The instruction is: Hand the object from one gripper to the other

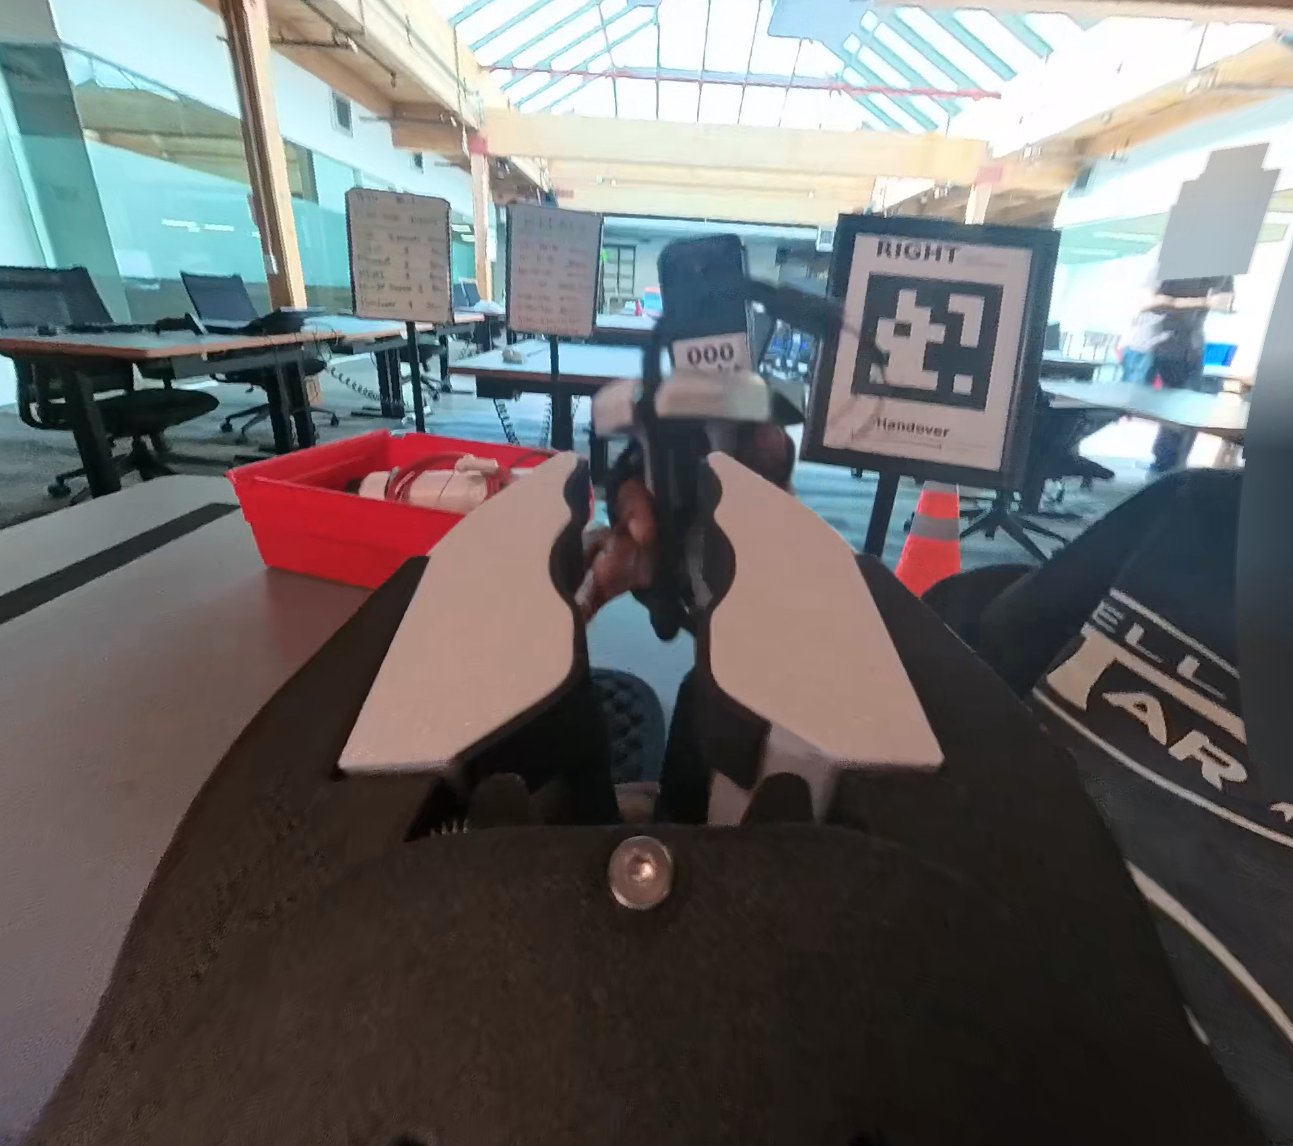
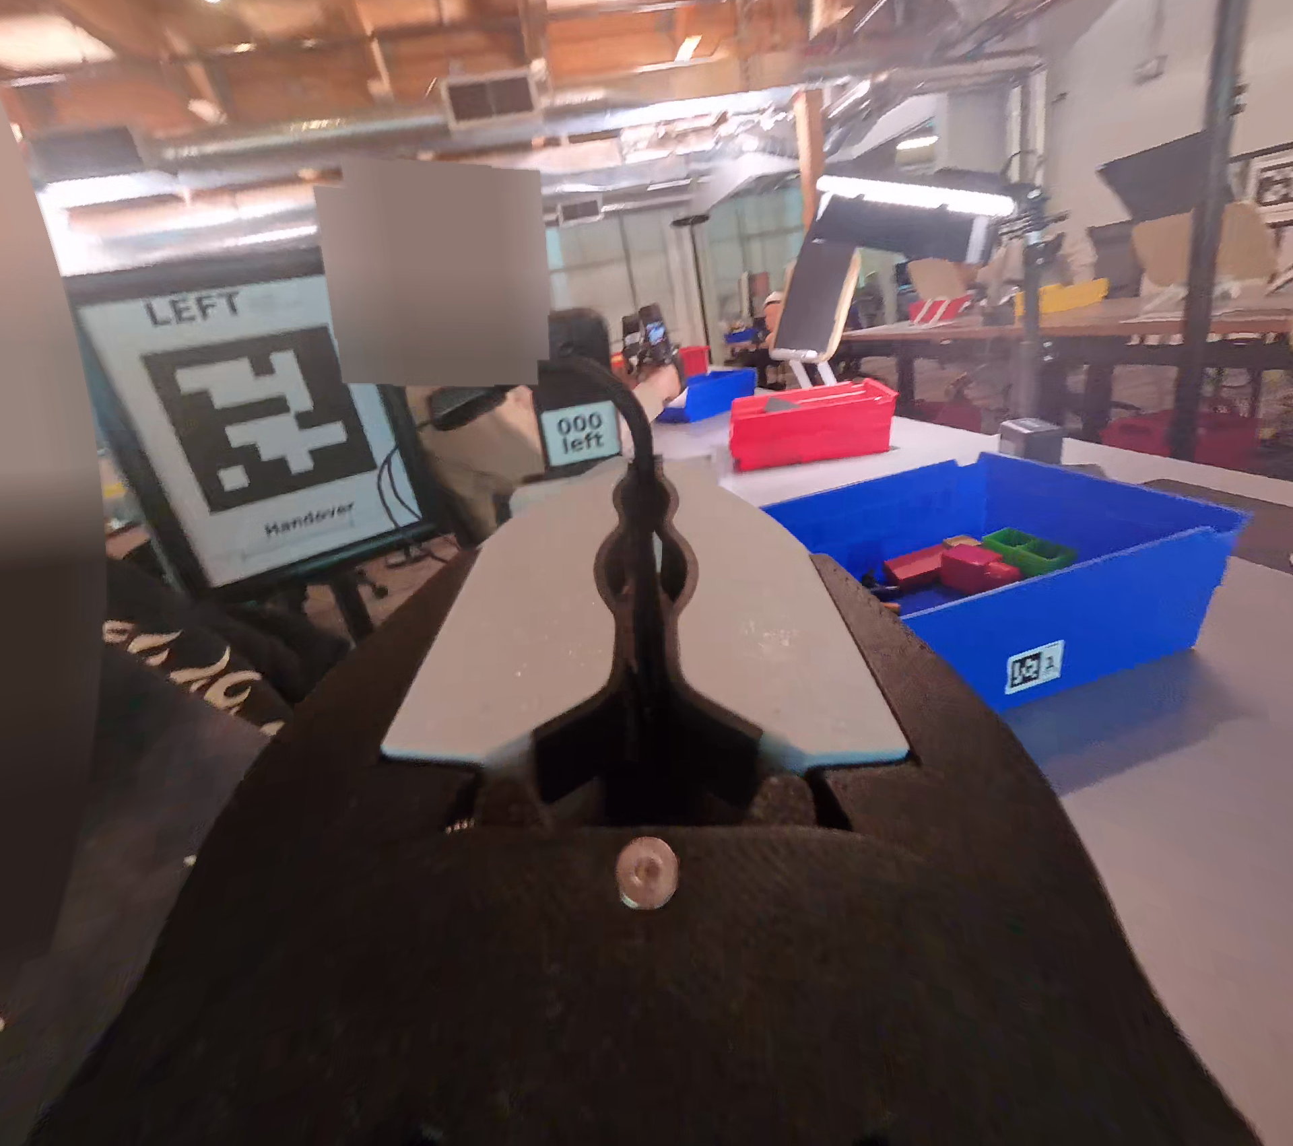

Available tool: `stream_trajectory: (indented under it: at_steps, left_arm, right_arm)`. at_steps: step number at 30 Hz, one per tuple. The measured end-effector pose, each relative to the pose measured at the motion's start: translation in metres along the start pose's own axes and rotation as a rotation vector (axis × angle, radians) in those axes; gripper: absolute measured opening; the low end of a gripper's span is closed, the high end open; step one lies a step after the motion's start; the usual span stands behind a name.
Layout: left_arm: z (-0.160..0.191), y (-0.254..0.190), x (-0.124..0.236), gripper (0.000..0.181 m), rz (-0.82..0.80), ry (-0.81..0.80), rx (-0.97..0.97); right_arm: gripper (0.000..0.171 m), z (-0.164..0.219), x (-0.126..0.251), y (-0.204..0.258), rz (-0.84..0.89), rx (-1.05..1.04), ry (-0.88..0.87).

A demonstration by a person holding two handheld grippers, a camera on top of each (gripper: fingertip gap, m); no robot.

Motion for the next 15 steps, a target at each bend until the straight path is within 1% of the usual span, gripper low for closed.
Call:
stream_trajectory:
  at_steps: [1, 3, 6, 7, 8, 9, 10, 13, 15]
  left_arm:
    - [0.006, 0.0, -0.003, 0.029, 0.003, 0.037, -0.005]
    - [0.014, 0.0, -0.01, 0.029, -0.002, 0.079, -0.013]
    - [0.02, 0.0, -0.017, 0.025, -0.009, 0.07, -0.03]
    - [0.02, 0.001, -0.018, 0.022, -0.014, 0.065, -0.033]
    - [0.02, 0.002, -0.018, 0.01, -0.012, 0.063, -0.034]
    - [0.02, 0.001, -0.018, 0.004, -0.007, 0.064, -0.028]
    - [0.02, 0.001, -0.018, 0.004, 0.003, 0.069, -0.012]
    - [0.011, -0.002, -0.013, 0.003, 0.054, 0.018, 0.06]
    - [0.003, -0.002, -0.008, 0.003, 0.087, -0.035, 0.118]
  right_arm:
    - [0.004, -0.002, 0.002, -0.003, 0.016, -0.005, -0.008]
    - [0.004, -0.002, 0.003, -0.004, 0.024, -0.009, 0.002]
    - [0.003, 0.002, 0.001, -0.002, 0.018, -0.004, 0.031]
    - [0.004, 0.003, -0.001, 0.0, 0.011, -0.004, 0.043]
    - [0.004, 0.004, -0.002, 0.002, 0.005, 0.0, 0.053]
    - [0.004, 0.005, -0.003, 0.003, 0.003, 0.009, 0.057]
    - [0.004, 0.005, -0.003, 0.003, 0.01, 0.025, 0.054]
    - [0.013, 0.001, 0.0, 0.0, 0.05, 0.098, 0.022]
    - [0.02, 0.003, 0.0, 0.0, 0.037, 0.12, 0.04]
Point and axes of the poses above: each gripper's, where its closed fingertips meet, x back along the fingers, z out of its underside, y = z × x across the jaws, the point moved 4 cm from there along x, back along the fingers, and after that the axes turned 14 degrees about x, right-handed, at the moved point
